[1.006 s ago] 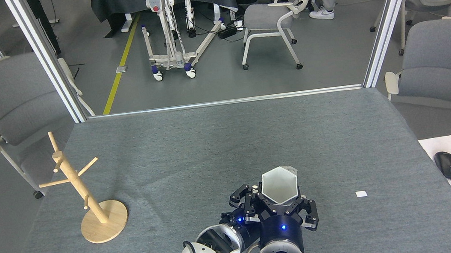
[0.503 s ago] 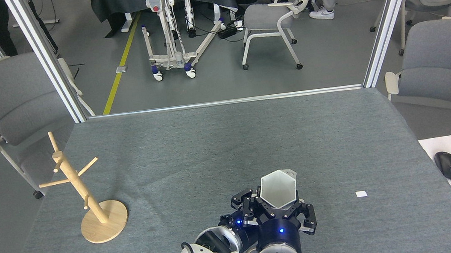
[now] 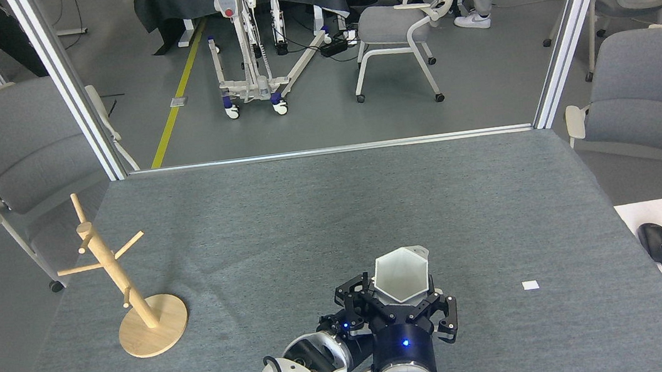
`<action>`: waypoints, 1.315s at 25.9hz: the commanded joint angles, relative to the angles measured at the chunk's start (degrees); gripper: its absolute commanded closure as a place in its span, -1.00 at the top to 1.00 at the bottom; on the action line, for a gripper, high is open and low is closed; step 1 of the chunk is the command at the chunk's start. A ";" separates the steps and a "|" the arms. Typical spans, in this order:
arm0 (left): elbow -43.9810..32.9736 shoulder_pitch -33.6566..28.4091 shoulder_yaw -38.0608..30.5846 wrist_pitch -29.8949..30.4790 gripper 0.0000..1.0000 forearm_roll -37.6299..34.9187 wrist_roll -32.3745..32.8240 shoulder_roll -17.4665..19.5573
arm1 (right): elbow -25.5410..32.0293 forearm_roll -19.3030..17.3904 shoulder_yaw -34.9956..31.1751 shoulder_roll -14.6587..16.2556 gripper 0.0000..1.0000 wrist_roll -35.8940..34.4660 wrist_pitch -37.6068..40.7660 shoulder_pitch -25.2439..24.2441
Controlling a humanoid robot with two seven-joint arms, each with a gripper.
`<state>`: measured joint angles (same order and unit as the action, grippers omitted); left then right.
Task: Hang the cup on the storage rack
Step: 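Grasp the cup with the left gripper and release the right gripper, then move the cup with the left gripper beside the wooden stand's peg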
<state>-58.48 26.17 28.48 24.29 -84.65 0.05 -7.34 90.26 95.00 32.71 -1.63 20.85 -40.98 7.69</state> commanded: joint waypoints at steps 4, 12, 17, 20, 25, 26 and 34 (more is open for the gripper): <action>-0.76 -1.39 0.08 0.15 -1.00 -0.34 0.13 0.57 | 0.36 -3.59 -0.63 -0.13 0.96 -16.54 0.55 0.14; -3.75 -5.08 -1.06 -0.03 -1.00 -0.26 0.13 2.07 | 0.97 -9.66 -3.26 0.22 0.94 -22.61 2.66 0.58; -12.36 -11.85 -6.16 -0.12 -1.00 -0.26 0.04 9.19 | 0.97 -11.33 -15.57 4.44 0.95 -22.61 12.16 0.93; -17.02 -16.77 -11.69 -0.47 -1.00 -0.26 0.04 12.17 | 0.53 -18.88 -28.48 7.60 0.95 -22.61 26.92 -0.30; -26.42 -28.98 -22.59 -0.73 -1.00 -1.22 0.04 15.51 | -0.70 -21.70 -44.57 10.50 0.97 -22.61 52.32 -7.25; -27.65 -31.00 -25.66 -1.08 -1.00 -1.84 0.04 15.51 | -0.35 -21.52 -45.36 10.50 0.97 -22.61 53.55 -8.39; -30.73 -37.95 -48.43 -1.52 -1.00 -2.63 -0.22 15.78 | 4.49 -15.63 -45.45 8.22 0.95 -22.61 53.64 -13.93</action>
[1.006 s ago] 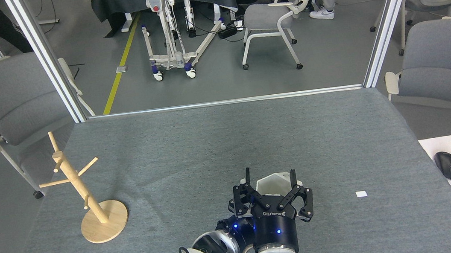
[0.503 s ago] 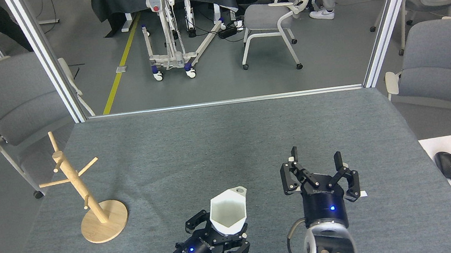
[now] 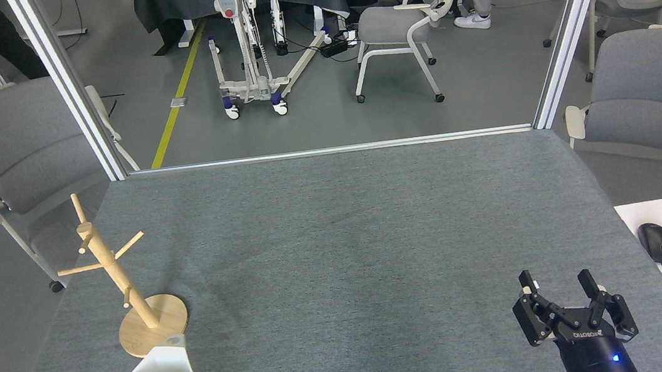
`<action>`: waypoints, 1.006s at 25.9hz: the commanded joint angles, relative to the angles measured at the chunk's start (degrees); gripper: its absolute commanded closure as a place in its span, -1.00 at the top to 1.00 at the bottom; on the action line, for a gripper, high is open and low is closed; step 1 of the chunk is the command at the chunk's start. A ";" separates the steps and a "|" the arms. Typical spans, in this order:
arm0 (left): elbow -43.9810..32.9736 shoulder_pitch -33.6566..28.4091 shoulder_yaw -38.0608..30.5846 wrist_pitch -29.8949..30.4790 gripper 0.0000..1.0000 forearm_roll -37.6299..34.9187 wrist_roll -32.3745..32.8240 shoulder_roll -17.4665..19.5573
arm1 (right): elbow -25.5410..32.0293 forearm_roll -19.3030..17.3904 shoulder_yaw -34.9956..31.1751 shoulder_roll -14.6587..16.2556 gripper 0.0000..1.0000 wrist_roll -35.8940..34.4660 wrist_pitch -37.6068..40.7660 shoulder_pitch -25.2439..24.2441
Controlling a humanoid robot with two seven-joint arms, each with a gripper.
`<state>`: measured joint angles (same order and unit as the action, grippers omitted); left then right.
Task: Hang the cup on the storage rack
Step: 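Move the cup with the left gripper beside the wooden stand's peg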
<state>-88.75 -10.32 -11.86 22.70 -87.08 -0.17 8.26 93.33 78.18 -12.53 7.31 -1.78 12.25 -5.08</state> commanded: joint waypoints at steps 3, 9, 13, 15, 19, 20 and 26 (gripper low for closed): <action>-0.28 -1.02 -13.45 -0.56 -1.00 -0.37 0.17 1.32 | 1.42 1.09 -0.21 -0.71 0.97 0.11 0.40 -0.81; 0.69 6.63 -15.83 -6.53 -1.00 -10.39 0.43 3.87 | 0.19 0.92 -0.21 0.69 0.98 0.46 0.31 2.97; 1.74 11.38 -15.74 -6.62 -1.00 -13.38 3.51 3.96 | -0.52 0.74 -0.30 0.96 0.98 0.64 -0.39 4.91; 1.65 12.52 -15.74 -6.62 -1.00 -14.61 4.47 3.78 | -0.43 0.74 -0.21 0.96 0.98 0.64 -0.48 4.99; 1.65 14.63 -15.48 -6.53 -1.00 -17.77 4.65 3.17 | -1.40 0.74 -0.30 1.22 0.98 0.73 -0.56 5.52; 1.74 14.89 -15.30 -6.53 -1.00 -18.30 4.65 2.90 | -1.66 0.74 -0.30 1.31 0.98 0.73 -0.56 5.87; 2.62 18.49 -11.87 -6.71 -1.00 -19.27 8.43 1.67 | -1.66 0.74 -0.04 1.39 0.98 0.82 -0.65 6.05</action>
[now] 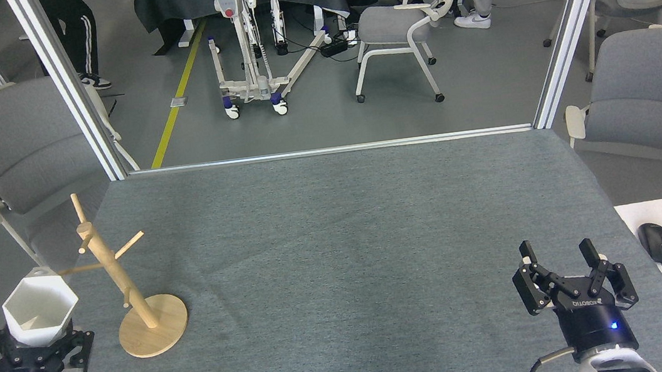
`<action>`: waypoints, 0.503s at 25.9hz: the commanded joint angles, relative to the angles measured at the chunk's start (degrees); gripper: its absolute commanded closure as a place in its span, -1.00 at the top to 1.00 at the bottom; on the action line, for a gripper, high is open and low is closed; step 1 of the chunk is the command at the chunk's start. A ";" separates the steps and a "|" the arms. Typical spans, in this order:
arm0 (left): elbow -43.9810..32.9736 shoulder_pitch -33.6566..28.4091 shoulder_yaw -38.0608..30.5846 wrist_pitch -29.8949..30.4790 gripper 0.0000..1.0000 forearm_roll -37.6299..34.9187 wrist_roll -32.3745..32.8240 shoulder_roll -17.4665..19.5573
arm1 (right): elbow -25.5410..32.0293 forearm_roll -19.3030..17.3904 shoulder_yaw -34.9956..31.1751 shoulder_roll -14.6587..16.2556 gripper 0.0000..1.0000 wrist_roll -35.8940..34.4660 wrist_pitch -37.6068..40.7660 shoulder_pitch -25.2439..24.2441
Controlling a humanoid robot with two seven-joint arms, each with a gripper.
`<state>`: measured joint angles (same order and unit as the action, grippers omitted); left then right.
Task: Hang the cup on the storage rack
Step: 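Move the cup with the left gripper beside the wooden stand's peg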
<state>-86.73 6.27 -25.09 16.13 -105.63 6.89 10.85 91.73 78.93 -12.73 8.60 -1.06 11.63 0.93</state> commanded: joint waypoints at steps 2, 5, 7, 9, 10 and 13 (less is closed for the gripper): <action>2.00 3.66 1.44 -0.05 -1.00 -3.71 1.38 -2.15 | -0.23 0.00 0.25 0.46 0.98 0.10 -0.03 -0.05; 2.53 4.28 1.53 0.39 -1.00 -5.73 1.38 -2.68 | -0.59 -0.09 0.25 0.63 0.98 0.10 -0.03 -0.05; 2.61 4.01 2.59 0.48 -1.00 -5.73 1.38 -2.59 | -0.59 0.00 0.25 0.46 0.98 0.10 0.06 -0.05; 2.70 3.92 3.55 0.48 -1.00 -5.91 1.38 -2.50 | -0.59 0.00 0.25 0.37 0.98 0.10 0.06 -0.14; 2.79 3.84 3.64 0.48 -1.00 -5.99 1.38 -2.50 | -0.59 0.00 0.25 0.46 0.98 0.10 0.06 -0.22; 3.67 3.84 4.52 0.48 -1.00 -6.61 1.46 -2.50 | -0.67 0.00 0.25 0.98 0.98 0.10 0.06 -0.14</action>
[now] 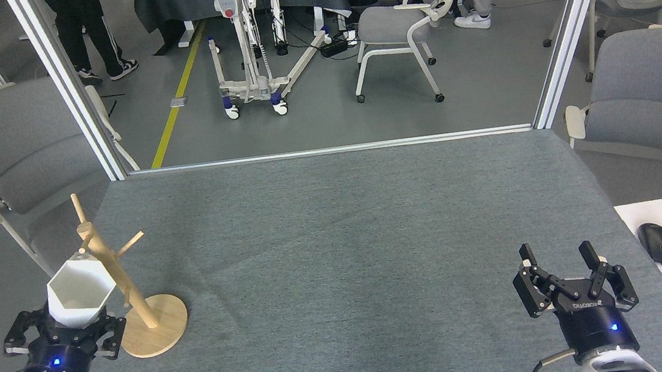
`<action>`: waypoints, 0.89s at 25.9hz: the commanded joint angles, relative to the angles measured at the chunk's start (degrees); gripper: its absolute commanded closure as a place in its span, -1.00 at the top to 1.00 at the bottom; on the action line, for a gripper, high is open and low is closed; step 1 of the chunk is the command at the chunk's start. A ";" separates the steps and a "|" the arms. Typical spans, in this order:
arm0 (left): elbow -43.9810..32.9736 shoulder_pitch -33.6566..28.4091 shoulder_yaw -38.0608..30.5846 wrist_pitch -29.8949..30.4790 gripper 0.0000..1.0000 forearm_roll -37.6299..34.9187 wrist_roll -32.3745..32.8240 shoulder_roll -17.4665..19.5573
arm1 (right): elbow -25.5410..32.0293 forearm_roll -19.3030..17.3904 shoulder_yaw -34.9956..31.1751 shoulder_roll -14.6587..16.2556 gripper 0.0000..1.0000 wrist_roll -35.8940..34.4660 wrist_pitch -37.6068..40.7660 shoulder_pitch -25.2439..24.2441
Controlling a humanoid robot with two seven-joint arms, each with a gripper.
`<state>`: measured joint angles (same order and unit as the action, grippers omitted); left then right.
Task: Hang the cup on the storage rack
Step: 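Hook the cup onto the stand's peg and open the left gripper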
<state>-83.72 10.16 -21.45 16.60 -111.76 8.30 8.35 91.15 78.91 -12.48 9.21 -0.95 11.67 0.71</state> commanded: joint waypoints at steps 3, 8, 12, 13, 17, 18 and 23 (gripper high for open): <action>1.55 0.04 0.97 -0.52 0.24 -0.57 0.22 -0.09 | -0.71 0.01 -0.09 0.63 0.98 -0.01 0.02 0.34; 1.99 -0.14 0.89 -0.61 0.96 -0.13 -0.66 -1.76 | -0.80 0.01 0.00 0.19 0.98 -0.01 0.11 -0.10; 3.83 -1.19 0.89 -0.61 0.97 0.13 -0.83 -2.46 | -1.68 0.01 -0.09 0.81 0.98 -0.01 0.02 0.25; 4.18 -1.37 0.89 -0.61 0.97 0.13 -0.83 -2.46 | -2.38 -0.07 -0.18 1.16 0.98 -0.10 0.02 0.34; 6.91 -2.16 0.89 -0.61 0.97 0.22 -1.36 -2.55 | -3.26 -0.07 -0.18 0.81 0.98 -0.01 0.02 1.22; 7.87 -2.16 0.89 -0.61 0.97 0.22 -1.89 -2.47 | -3.35 -0.07 -0.18 0.63 0.98 -0.01 0.02 1.22; 10.69 -2.78 0.89 -0.17 0.97 0.40 -5.84 -3.96 | -3.44 -0.25 -0.09 1.42 0.98 -0.01 0.02 1.13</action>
<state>-74.28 7.89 -20.52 16.04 -111.48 4.68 5.47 87.85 78.86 -12.58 10.26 -0.95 11.69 1.80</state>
